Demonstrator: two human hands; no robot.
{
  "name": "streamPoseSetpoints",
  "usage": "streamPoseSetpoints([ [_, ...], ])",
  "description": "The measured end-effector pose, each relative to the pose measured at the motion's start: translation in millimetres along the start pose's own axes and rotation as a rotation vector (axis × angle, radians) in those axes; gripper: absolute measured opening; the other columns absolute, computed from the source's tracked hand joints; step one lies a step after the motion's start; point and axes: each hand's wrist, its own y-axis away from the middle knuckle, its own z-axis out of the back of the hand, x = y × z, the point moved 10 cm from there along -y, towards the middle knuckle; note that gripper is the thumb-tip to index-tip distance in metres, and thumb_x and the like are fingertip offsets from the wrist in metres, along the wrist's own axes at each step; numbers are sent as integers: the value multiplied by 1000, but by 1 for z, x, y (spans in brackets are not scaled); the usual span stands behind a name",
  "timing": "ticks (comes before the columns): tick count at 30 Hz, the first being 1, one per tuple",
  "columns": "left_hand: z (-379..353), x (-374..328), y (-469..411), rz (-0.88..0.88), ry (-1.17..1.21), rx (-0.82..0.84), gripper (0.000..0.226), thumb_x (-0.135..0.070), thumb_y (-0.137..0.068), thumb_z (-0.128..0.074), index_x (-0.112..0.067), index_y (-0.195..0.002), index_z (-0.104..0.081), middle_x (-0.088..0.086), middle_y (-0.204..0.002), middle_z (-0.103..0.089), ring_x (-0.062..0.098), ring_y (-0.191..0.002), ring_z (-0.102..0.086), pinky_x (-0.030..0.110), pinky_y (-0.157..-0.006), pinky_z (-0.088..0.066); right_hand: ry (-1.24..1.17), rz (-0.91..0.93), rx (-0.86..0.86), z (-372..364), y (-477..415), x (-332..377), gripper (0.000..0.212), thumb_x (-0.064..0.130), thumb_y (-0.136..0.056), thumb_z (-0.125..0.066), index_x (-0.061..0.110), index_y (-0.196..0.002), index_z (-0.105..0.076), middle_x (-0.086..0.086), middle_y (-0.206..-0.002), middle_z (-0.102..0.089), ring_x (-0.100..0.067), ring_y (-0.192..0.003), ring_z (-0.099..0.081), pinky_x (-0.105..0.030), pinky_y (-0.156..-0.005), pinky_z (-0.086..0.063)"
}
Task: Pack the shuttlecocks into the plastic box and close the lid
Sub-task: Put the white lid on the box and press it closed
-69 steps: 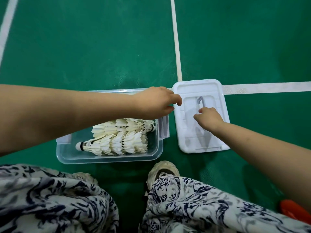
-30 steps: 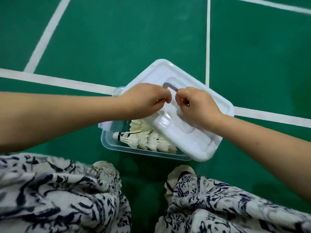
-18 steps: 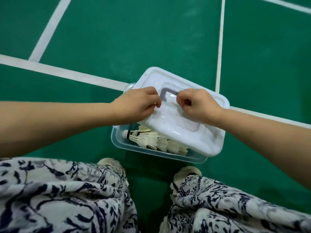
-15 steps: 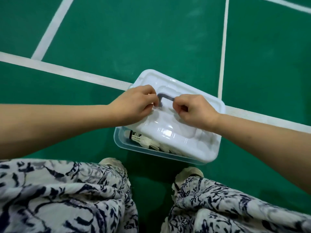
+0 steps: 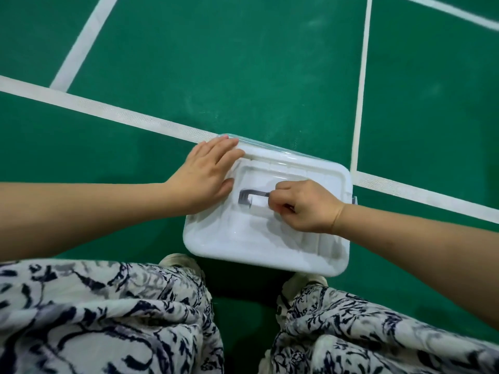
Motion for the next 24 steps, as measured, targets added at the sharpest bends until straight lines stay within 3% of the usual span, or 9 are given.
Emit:
streamPoseSetpoints([
  [3,0,0,-3,13,6,12,65,-43,-80,-22,-13,-136,-34,11,-151,-24,28,-141,-14,51,-113,-17,28,-2,-4,1,0,-2,18,18,-69,-37,15,-64,-53,-1,-59,-53,-24,-44,-48,-24,-41,-38],
  [8,2,2,-13,14,16,18,54,-33,-90,-35,-14,-140,-28,9,-154,-16,25,-143,-6,47,-116,-9,76,-5,-19,5,-2,-7,18,19,-70,-38,15,-64,-54,-1,-59,-53,-25,-43,-48,-23,-41,-36],
  [16,-7,8,-27,33,-60,93,55,-32,-95,-36,-18,-145,-17,7,-155,-7,22,-143,2,33,-115,0,101,-74,48,0,-3,-25,26,25,-70,-32,14,-74,-55,-4,-71,-57,-29,-55,-52,-28,-46,-36],
  [18,-8,8,-25,26,-88,93,55,-33,-95,-34,-17,-145,-15,8,-156,-6,23,-143,2,34,-116,0,135,-96,68,-2,-2,-29,31,26,-72,-28,15,-82,-56,-5,-78,-57,-30,-61,-53,-27,-52,-33],
  [21,-10,12,-24,29,-88,91,60,-43,-93,-30,-17,-145,-13,7,-156,-5,23,-143,1,38,-117,-4,233,-96,55,0,5,-36,33,24,-78,-35,18,-99,-58,-9,-90,-58,-31,-75,-55,-31,-64,-41],
  [24,-9,33,-12,200,4,60,75,-56,-84,-25,-17,-146,-7,7,-156,-3,23,-143,-1,44,-116,-9,380,-181,-40,3,34,-55,34,36,-89,-37,30,-120,-50,-9,-111,-58,-29,-99,-50,-38,-85,-40],
])
